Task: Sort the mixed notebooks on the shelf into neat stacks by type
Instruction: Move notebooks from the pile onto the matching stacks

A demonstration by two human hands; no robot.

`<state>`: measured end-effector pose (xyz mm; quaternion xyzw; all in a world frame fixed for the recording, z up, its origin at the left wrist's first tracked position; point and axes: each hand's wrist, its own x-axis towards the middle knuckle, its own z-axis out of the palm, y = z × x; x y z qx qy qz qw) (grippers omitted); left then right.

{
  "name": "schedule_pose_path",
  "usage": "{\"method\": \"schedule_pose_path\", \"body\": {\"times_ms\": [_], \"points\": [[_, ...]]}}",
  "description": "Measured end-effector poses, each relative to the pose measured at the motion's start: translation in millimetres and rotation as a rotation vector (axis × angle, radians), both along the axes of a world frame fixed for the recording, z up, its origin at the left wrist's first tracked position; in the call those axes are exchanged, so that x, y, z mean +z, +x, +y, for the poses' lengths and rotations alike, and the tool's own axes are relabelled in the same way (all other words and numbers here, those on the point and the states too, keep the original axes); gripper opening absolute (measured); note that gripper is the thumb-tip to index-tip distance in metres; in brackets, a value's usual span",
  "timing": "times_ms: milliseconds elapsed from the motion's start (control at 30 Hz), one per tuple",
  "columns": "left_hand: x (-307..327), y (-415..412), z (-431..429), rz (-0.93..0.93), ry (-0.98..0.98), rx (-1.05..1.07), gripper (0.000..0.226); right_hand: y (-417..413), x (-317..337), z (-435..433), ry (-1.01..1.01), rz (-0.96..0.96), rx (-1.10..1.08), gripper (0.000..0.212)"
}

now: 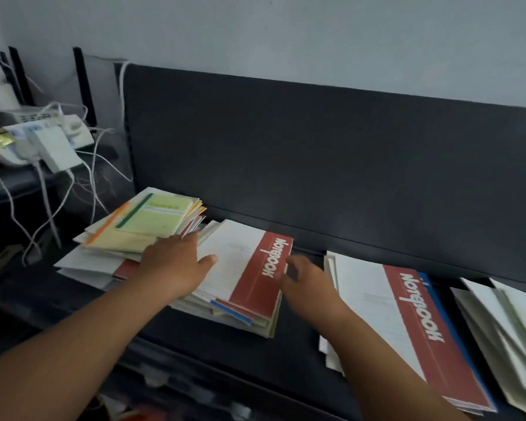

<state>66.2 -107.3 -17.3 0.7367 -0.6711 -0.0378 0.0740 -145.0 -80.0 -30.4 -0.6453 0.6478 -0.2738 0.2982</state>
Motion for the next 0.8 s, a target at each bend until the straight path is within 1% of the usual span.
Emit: {"method": "schedule_pose_path", "body": {"times_ms": [133, 233, 333, 500, 533, 600, 633, 700, 733, 800], "points": [[-13, 31, -21, 0.035, 0.115, -0.118, 0.061, 35, -8, -11, 0.088, -0.005, -0.129, 0.036], [-17, 36, -27, -0.003, 0.114, -0.208, 0.057, 52, -11, -12, 0.124, -0.002, -0.209, 0.035], [-18, 35, -29, -0.024, 0.071, -0.270, 0.056, 59, -12, -11, 0.125, -0.024, -0.294, 0.042], [-21, 28, -27, 0.032, 0.052, -0.368, 0.058, 55, -9, -8, 0.179, -0.133, -0.461, 0.057], [-22, 26, -25, 0.030, 0.053, -0.379, 0.058, 53, -10, -7, 0.190, -0.167, -0.499, 0.057], [-22, 24, -25, 0.035, 0.066, -0.387, 0.056, 48, -13, -6, 0.208, -0.239, -0.557, 0.044], [-22, 24, -25, 0.055, 0.082, -0.380, 0.056, 46, -13, -6, 0.220, -0.297, -0.580, 0.037], [-17, 26, -27, 0.150, 0.120, -0.342, 0.052, 45, -14, -6, 0.258, -0.478, -0.598, 0.027], [-13, 27, -29, 0.227, 0.139, -0.312, 0.049, 45, -15, -5, 0.283, -0.572, -0.592, 0.023], [-7, 29, -32, 0.434, 0.169, -0.213, 0.044, 45, -13, -4, 0.320, -0.676, -0.571, 0.018]]}}
